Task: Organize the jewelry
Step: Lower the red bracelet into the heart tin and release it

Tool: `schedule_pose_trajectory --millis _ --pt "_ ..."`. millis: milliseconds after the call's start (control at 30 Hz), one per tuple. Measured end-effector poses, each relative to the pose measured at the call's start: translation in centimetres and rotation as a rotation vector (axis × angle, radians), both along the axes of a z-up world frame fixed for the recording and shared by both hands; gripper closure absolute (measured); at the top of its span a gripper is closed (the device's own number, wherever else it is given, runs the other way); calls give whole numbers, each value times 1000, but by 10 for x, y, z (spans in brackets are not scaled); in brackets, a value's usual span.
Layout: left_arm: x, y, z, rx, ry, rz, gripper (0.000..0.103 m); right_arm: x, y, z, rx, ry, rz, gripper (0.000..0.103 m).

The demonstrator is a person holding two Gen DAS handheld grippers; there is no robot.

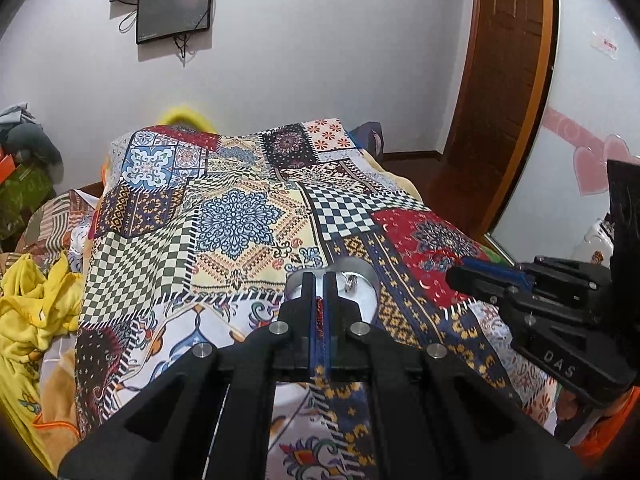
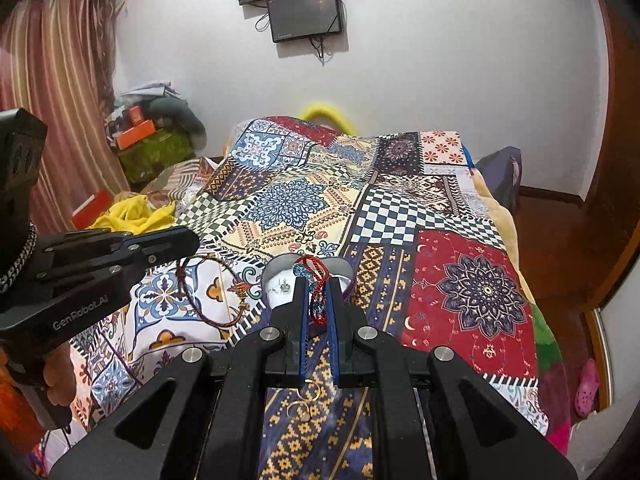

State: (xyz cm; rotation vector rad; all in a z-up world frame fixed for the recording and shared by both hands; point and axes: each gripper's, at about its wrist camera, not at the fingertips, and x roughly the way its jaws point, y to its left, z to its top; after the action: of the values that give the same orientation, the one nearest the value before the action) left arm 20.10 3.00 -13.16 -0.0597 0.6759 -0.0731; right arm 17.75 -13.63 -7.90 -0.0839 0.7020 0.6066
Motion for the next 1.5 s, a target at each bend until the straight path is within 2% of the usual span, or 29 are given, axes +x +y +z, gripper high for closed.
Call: schedule_pose_trajectory --millis 600,733,833,967,1167,1500 --pt "52 2 -12 -37 8 -1 102 31 13 -25 8 74 29 96" --pt "64 4 -22 -50 28 7 102 39 19 -29 0 84 44 96" --pt "74 9 -35 -95 74 13 102 44 23 -35 -1 103 49 96" --pt "79 12 -48 -111 111 19 102 48 29 -43 -6 133 66 96" --pt "77 13 -59 -90 143 2 102 53 38 -50 -20 170 99 95" --pt "74 11 -61 -46 168 -20 100 55 46 -58 -71 207 129 95"
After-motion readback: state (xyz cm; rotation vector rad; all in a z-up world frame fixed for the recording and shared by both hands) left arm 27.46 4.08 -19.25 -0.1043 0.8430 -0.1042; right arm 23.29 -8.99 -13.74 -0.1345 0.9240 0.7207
